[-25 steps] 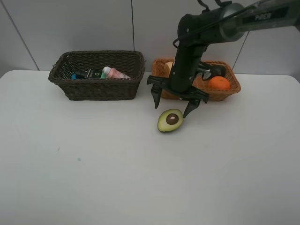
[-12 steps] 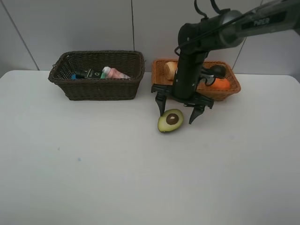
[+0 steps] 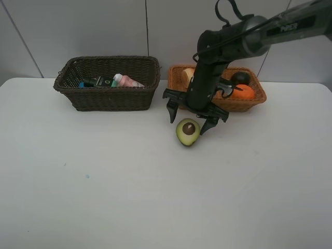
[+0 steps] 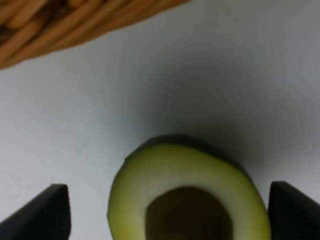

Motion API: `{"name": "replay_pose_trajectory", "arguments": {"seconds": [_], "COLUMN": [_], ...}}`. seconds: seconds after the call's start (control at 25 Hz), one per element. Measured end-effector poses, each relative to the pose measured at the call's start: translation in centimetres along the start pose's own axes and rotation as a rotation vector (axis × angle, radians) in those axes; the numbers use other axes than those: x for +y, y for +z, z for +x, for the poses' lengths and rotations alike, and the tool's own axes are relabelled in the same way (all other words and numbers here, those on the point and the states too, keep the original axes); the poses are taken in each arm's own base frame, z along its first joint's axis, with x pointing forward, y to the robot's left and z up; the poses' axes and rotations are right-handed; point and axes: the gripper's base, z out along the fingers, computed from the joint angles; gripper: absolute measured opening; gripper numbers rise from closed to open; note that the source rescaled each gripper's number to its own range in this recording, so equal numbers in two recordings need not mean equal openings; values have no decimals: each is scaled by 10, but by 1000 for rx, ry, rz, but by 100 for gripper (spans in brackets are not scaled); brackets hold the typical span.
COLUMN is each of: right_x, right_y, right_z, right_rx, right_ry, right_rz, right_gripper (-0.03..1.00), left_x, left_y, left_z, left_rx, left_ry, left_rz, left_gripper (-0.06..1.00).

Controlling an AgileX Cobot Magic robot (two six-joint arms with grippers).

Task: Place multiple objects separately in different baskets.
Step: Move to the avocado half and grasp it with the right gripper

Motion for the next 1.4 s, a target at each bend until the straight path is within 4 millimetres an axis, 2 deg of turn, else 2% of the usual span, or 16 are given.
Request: {"name": "replay_pose_trajectory", "arguments": {"seconds": [0.12,0.28,0.6,0.68,0.76,0.8,0.84,0.92,0.96,1.28,1.4], "right_x": [-2,-3,5,5,4,4,4,4,4,4,6], "right_y": [7,26,28,28,28,28,28,28,28,28,18], "right_z": [1,11,22,22,22,22,22,22,22,22,22], "right_rx": [19,80,57,62,68,69,69,70,69,75,68], "right_ry": [1,-35,-139,-168,-186,-188,-191,-196,-198,-261,-324], "right_rz": [20,91,118,120,125,126,126,126,125,125,104], "right_gripper": [100,100,100,96,83,72,56,14,1,1,0], "left_x": [0,0,0,0,0,0,0,0,0,0,0], "left_y": [0,0,0,0,0,0,0,0,0,0,0], "left_z": [0,0,0,0,0,0,0,0,0,0,0], "left_rx": [0,0,0,0,0,0,0,0,0,0,0], "left_ry": [0,0,0,0,0,0,0,0,0,0,0], "left_rz": [0,0,0,0,0,0,0,0,0,0,0], "left_gripper": [88,88,88,88,88,88,88,88,88,88,88]}}
